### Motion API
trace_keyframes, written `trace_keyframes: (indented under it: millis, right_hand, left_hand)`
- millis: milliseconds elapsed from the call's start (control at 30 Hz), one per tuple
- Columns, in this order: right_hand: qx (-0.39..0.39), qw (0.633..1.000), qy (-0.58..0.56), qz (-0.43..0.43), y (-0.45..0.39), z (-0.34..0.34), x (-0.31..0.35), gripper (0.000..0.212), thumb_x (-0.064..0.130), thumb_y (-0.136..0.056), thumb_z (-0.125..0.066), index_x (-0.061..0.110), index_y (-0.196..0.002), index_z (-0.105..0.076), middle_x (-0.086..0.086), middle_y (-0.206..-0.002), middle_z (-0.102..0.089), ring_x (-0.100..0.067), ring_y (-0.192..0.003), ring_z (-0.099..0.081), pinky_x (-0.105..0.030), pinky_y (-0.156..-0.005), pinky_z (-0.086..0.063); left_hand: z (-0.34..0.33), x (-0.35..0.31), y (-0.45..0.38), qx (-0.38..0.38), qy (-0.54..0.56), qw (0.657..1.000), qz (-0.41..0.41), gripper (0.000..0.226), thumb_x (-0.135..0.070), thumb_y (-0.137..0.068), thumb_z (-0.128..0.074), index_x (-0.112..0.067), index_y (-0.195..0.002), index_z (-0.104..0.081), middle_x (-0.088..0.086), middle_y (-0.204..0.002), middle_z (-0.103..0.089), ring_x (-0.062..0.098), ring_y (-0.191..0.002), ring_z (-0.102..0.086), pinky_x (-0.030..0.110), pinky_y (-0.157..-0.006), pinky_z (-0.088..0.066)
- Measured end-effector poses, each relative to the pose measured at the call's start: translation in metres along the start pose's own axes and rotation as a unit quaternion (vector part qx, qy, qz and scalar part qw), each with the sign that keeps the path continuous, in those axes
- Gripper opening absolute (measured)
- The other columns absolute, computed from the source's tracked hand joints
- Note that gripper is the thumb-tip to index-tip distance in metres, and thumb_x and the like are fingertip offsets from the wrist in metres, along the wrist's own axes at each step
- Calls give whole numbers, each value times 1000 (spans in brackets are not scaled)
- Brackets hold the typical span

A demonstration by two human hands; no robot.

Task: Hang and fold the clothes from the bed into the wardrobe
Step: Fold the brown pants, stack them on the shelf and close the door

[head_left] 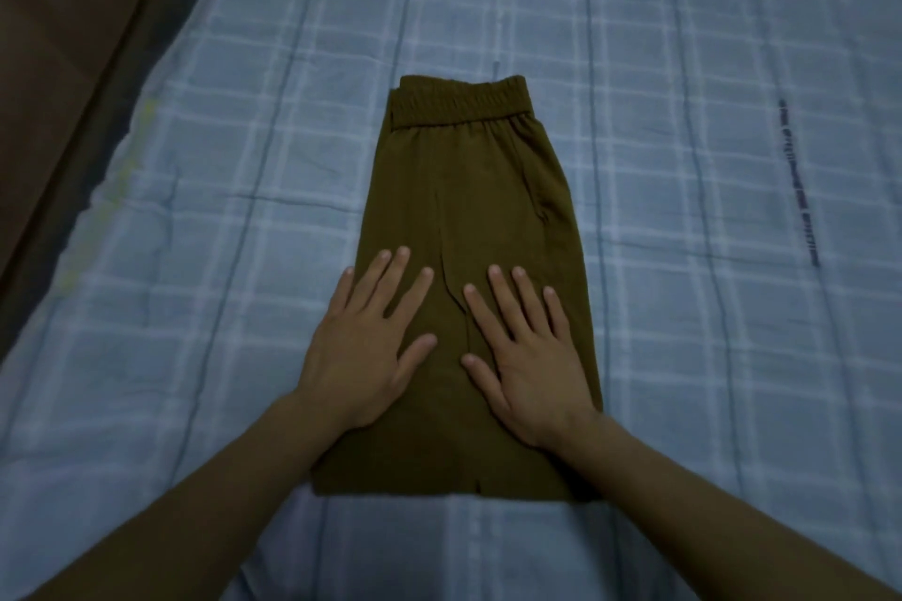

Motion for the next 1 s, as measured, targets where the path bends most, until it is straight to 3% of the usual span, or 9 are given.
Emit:
trace_keyframes:
  millis: [100,200,367,467,567,633,700,900,1000]
  right_hand:
    - [-4,999,-44,1,14,10,3,67,60,-99,-16,29,-157,-2,-3,-165,3,-22,-151,8,-50,-122,-7]
    - [-13,995,-95,43,46,18,12,75,65,-98,-24,25,-157,-3,-1,-165,2,-21,-152,6,-45,-122,-5]
    - [10,991,-64,117,102,2,13,92,68,-88,-49,18,-157,-13,-4,-165,-6,-23,-152,-7,-47,-120,-21]
    - [5,993,-66,103,110,-4,5,82,51,-88,-59,14,-154,-26,-8,-162,-18,-26,-150,-17,-50,-115,-32]
    - [-47,987,-77,132,108,2,4,60,18,-87,-46,8,-146,-42,-12,-155,-36,-31,-144,-31,-51,-112,-37]
    - [-77,982,-74,158,108,8,2,60,-1,-81,-37,4,-140,-50,-12,-149,-44,-32,-140,-38,-49,-111,-39]
    - [-91,978,-66,178,108,14,-2,61,-13,-77,-46,2,-136,-55,-11,-146,-49,-32,-137,-43,-49,-109,-41]
    - [-98,978,-125,139,106,35,-7,47,-10,-75,-68,4,-120,-68,-11,-131,-62,-32,-123,-58,-50,-99,-49]
    - [-111,969,-203,91,101,54,-24,33,-4,-75,-75,6,-106,-73,-9,-112,-70,-26,-102,-69,-36,-86,-57]
  left_hand:
    - [16,-5,16,-27,23,999,10,68,-57,-99,-19,-23,-157,-18,7,-165,-12,25,-153,-6,52,-122,-11]
    - [30,-20,54,-74,72,994,-44,66,-56,-96,-40,-17,-149,-40,9,-159,-31,28,-148,-26,51,-119,-24]
    - [25,-28,111,-92,77,980,-159,58,-57,-83,-67,-15,-124,-66,7,-129,-61,27,-115,-58,39,-98,-42]
    - [23,-25,119,-121,56,971,-197,40,-41,-84,-69,-11,-109,-72,10,-113,-67,27,-102,-61,38,-89,-45]
    - [32,-23,120,-177,60,957,-221,16,-15,-86,-63,-5,-92,-75,13,-96,-70,31,-85,-66,40,-75,-52]
    - [36,-16,120,-185,66,957,-212,17,-6,-88,-58,-4,-85,-74,13,-86,-68,30,-73,-65,40,-63,-52]
    - [38,-8,119,-171,71,963,-197,22,-5,-90,-52,-3,-82,-73,14,-81,-66,30,-66,-62,39,-58,-51]
    - [42,-2,111,-88,153,974,-141,25,-13,-79,-48,-6,-87,-70,8,-90,-64,25,-77,-62,29,-72,-45]
    - [61,9,98,-98,282,951,-80,21,-17,-79,-49,-11,-89,-67,-2,-91,-63,13,-84,-60,22,-77,-45]
Point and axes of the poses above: each hand's wrist, its own y-axis away from the middle knuckle, its own z-axis out of the back of the hand, x = y × z, the point moved 8 cm from there along -y, towards the middle knuckle
